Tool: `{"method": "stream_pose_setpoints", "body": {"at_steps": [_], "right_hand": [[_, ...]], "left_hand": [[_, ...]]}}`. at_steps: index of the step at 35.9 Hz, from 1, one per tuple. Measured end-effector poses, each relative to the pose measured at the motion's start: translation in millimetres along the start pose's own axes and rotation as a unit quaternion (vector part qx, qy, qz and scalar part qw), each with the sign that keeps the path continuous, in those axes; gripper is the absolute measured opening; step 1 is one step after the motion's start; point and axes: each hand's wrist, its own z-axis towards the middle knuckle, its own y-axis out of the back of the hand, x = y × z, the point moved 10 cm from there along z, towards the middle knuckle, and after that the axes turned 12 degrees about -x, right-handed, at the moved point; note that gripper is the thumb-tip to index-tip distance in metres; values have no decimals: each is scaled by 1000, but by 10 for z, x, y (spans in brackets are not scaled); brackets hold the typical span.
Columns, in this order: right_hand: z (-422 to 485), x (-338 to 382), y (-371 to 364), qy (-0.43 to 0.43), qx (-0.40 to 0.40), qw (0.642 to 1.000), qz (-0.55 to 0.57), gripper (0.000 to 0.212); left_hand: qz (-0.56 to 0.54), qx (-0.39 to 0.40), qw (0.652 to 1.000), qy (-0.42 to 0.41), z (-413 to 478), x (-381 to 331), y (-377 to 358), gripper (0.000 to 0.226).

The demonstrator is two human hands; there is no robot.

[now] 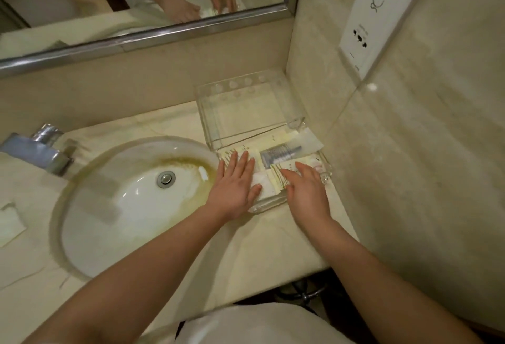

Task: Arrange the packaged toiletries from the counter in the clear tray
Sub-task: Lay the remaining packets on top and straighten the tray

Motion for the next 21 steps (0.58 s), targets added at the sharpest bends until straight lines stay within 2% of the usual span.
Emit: {"method": "stream_pose_setpoints", "body": {"at_steps": [6, 16, 18, 21], "right_hand": [[-91, 237, 116, 39, -29, 999, 17, 41], [-329, 1079, -226, 100, -3, 992, 70, 38], [-389, 1302, -354, 115, 19, 990, 82, 40], [-512, 1730, -598, 156, 56, 981, 97, 42]], "left_hand": [[-46, -42, 997, 38, -242, 46, 245, 75], [-111, -104, 978, 145, -1047, 695, 464, 58], [-126, -155, 961, 194, -1233, 1015, 582, 53], [-144, -243, 903, 322, -1684, 1737, 803, 44]]}}
